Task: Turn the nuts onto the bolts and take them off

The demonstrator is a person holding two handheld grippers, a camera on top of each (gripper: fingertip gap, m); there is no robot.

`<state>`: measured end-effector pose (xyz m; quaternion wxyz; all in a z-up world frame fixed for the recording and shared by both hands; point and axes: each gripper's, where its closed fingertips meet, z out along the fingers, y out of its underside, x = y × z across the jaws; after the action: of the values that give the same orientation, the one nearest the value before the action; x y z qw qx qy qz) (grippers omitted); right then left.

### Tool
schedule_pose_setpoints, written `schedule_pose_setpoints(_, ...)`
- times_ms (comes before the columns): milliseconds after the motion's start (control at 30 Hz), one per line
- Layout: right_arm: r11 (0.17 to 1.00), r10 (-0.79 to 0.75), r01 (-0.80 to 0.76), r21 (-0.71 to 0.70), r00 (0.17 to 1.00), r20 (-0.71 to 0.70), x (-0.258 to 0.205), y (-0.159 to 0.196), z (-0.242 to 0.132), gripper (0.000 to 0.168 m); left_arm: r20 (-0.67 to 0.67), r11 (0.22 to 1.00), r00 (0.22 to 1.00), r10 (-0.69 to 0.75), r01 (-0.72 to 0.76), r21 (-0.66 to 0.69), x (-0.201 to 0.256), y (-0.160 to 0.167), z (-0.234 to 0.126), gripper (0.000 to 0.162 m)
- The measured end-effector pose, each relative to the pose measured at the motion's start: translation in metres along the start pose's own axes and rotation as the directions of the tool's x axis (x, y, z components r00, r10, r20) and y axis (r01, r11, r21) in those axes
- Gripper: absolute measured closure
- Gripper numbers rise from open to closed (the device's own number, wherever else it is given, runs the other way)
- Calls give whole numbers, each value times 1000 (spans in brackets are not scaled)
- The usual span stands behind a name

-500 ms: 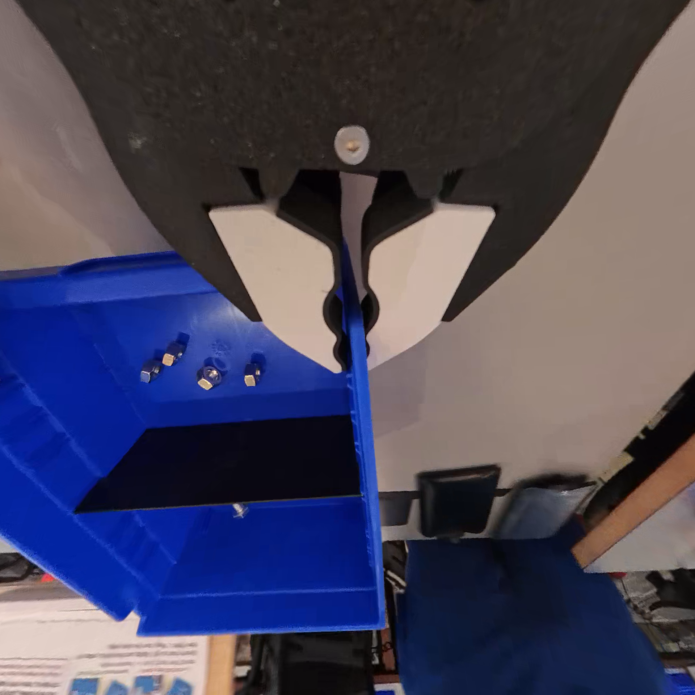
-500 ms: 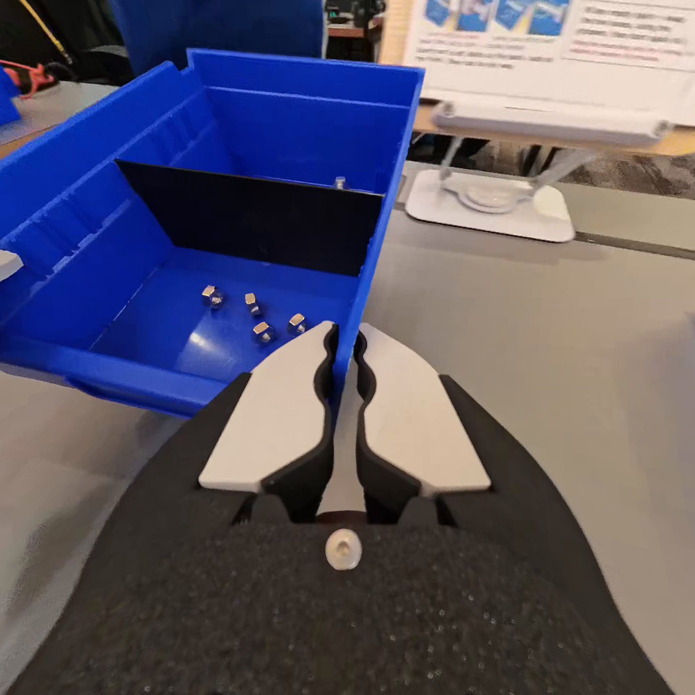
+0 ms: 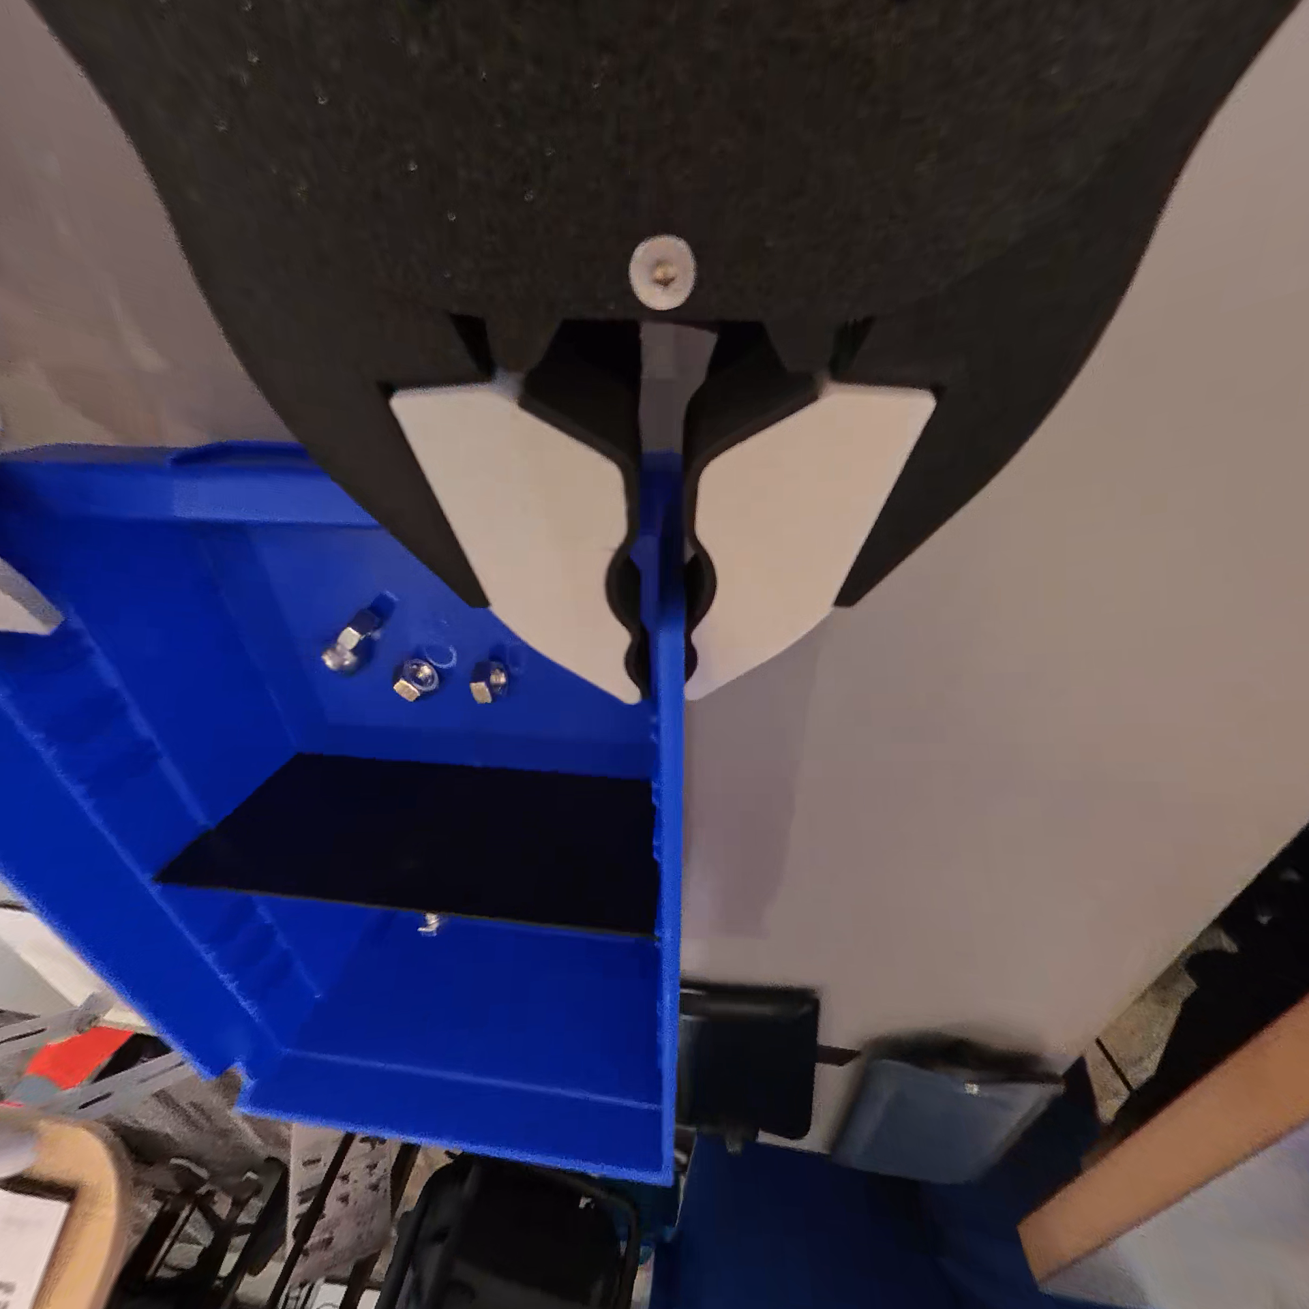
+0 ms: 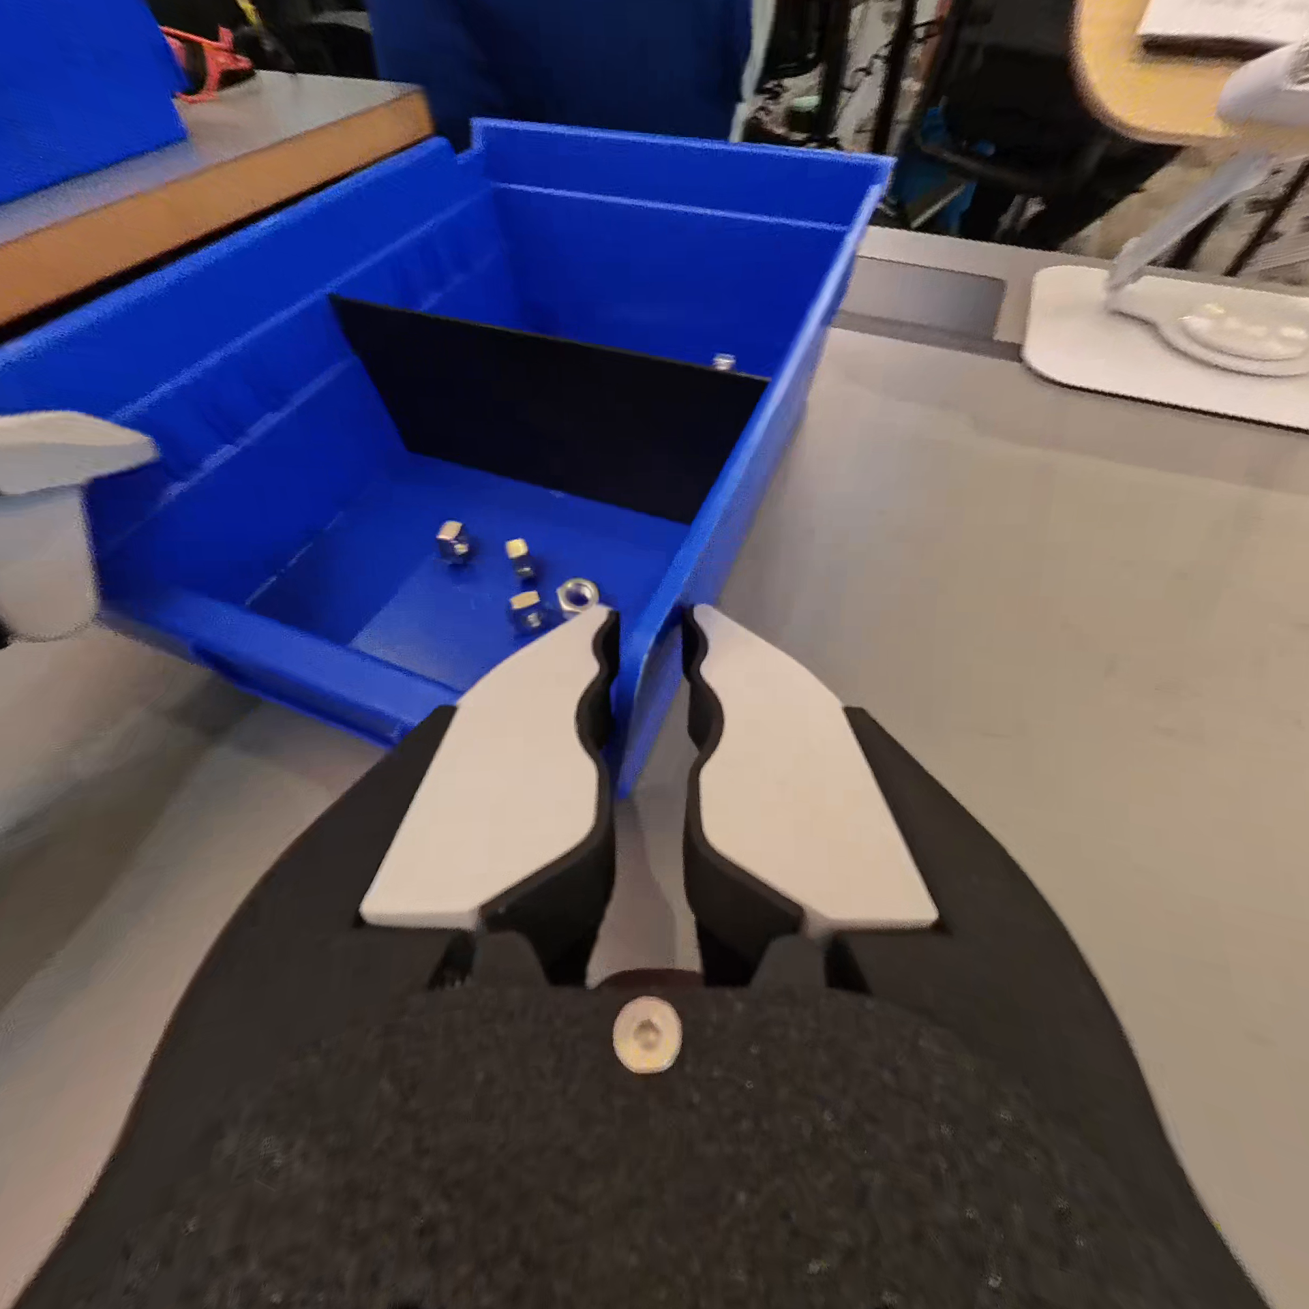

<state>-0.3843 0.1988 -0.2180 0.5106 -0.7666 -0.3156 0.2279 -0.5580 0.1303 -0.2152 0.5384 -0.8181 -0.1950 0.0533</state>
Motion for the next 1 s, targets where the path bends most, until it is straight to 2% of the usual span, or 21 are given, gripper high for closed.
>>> schedule_pose_setpoints(67, 1000, 5, -3, -23, 993, 114, -10, 0, -7, 142, 7, 1000, 1000, 3, -3, -28, -1, 0, -3, 129)
schedule_pose_setpoints(133, 1000, 6, -5, -3, 980, 198, -11, -10, -27, 129, 48, 1000, 999, 18, -18, 1, -4, -15, -19, 118)
schedule_pose_setpoints(200, 999, -43, 33, 35, 944, 328, -10, -24, -59, 124, 49, 994, 999, 17, -22, 105, 3, -46, -46, 116)
schedule_pose_setpoints(300, 997, -82, 75, 33, 878, 471, 13, -33, -111, 110, -48, 980, 998, 51, -41, 195, 41, -83, -84, 115)
schedule_pose_setpoints(367, 997, -75, 61, 45, 864, 497, 50, -40, -145, 112, -154, 980, 985, 80, -50, 190, 78, -93, -100, 111)
schedule_pose_setpoints(433, 992, -102, 52, 117, 876, 471, 98, -51, -179, 112, -256, 983, 963, 83, -36, 181, 116, -95, -114, 110)
schedule_pose_setpoints(533, 979, -134, 79, 187, 943, 303, 191, -49, -223, 111, -349, 991, 935, 63, -17, 133, 163, -75, -129, 111)
schedule_pose_setpoints(600, 979, -98, 62, 194, 979, 177, 257, -34, -251, 108, -352, 995, 933, 75, -44, 95, 185, -42, -136, 111)
schedule_pose_setpoints(733, 982, 64, -43, 181, 992, -110, 377, 33, -298, 103, -252, 981, 949, 190, -176, 76, 196, 41, -142, 114)
schedule_pose_setpoints(800, 974, 154, -119, 195, 971, -181, 411, 66, -317, 104, -233, 979, 951, 205, -201, 42, 195, 77, -140, 121)
schedule_pose_setpoints(833, 964, 208, -170, 203, 960, -188, 421, 72, -323, 104, -254, 976, 944, 210, -218, -2, 197, 88, -139, 118)
schedule_pose_setpoints(1000, 960, 246, -214, 181, 953, -180, 428, 84, -318, 108, -308, 980, 934, 182, -199, -23, 204, 93, -136, 115)
